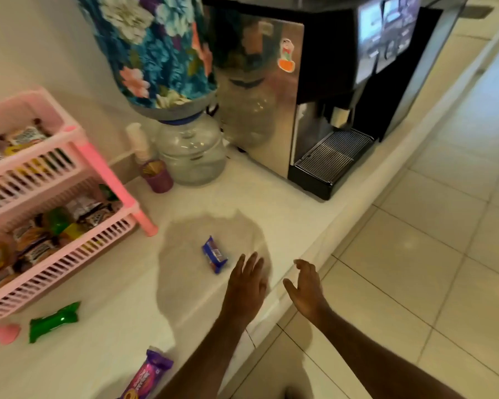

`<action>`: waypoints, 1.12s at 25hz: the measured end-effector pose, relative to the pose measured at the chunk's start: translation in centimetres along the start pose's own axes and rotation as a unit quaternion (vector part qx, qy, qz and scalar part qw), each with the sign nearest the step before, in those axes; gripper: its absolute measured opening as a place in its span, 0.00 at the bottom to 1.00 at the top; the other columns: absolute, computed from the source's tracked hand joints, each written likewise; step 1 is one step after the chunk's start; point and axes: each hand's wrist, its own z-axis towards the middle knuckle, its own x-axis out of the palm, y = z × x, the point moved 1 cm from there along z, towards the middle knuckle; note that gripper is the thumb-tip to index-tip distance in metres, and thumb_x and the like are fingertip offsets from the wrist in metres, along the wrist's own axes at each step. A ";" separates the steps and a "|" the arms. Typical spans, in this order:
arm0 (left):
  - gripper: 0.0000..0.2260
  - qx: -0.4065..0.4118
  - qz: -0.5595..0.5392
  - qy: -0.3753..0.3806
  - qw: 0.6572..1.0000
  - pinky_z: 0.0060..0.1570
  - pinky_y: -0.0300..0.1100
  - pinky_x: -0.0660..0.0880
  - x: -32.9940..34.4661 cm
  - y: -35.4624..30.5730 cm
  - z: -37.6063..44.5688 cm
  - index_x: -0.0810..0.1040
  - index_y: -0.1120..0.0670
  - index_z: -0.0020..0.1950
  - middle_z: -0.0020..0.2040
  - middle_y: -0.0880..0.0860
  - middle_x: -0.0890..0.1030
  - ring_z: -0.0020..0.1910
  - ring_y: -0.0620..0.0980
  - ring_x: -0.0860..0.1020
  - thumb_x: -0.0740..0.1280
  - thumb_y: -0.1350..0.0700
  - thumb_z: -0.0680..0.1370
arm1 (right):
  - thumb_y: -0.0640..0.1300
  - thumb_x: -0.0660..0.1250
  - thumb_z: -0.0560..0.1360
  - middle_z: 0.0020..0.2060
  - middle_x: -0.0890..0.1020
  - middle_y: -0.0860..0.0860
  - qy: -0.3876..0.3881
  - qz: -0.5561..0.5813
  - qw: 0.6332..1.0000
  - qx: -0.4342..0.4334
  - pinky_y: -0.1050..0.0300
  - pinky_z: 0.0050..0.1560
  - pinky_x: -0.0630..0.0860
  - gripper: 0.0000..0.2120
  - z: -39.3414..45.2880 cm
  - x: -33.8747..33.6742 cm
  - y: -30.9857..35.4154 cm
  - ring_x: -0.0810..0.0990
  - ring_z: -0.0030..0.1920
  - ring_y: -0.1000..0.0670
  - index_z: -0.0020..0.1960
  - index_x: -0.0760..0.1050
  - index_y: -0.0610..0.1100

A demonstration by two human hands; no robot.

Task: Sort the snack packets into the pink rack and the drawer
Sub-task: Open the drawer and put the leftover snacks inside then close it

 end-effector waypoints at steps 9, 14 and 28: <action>0.26 -0.006 0.020 -0.024 0.999 0.75 0.55 0.61 4.3 1.0 1.7 0.63 0.53 0.80 0.79 0.53 0.65 0.79 0.55 0.61 0.59 0.47 0.83 | 0.24 0.56 0.80 0.54 0.72 0.39 0.052 0.495 0.846 0.191 0.54 0.43 0.73 0.21 3.6 0.6 -0.3 0.75 0.45 0.44 0.69 0.60 0.39; 0.27 -0.004 0.012 -0.029 0.999 0.76 0.54 0.59 4.7 1.2 1.7 0.61 0.52 0.81 0.80 0.51 0.62 0.80 0.53 0.58 0.58 0.45 0.83 | 0.27 0.57 0.78 0.54 0.76 0.39 0.037 0.495 0.841 0.216 0.56 0.41 0.74 0.22 3.8 0.8 -0.9 0.77 0.50 0.43 0.71 0.65 0.38; 0.28 -0.018 0.013 -0.012 1.000 0.76 0.55 0.61 4.3 1.1 1.6 0.58 0.49 0.81 0.81 0.51 0.61 0.80 0.54 0.58 0.55 0.41 0.82 | 0.49 0.65 0.81 0.50 0.77 0.46 -0.015 0.420 0.867 0.268 0.56 0.42 0.76 0.17 -1.4 -1.3 -6.1 0.77 0.47 0.50 0.67 0.67 0.45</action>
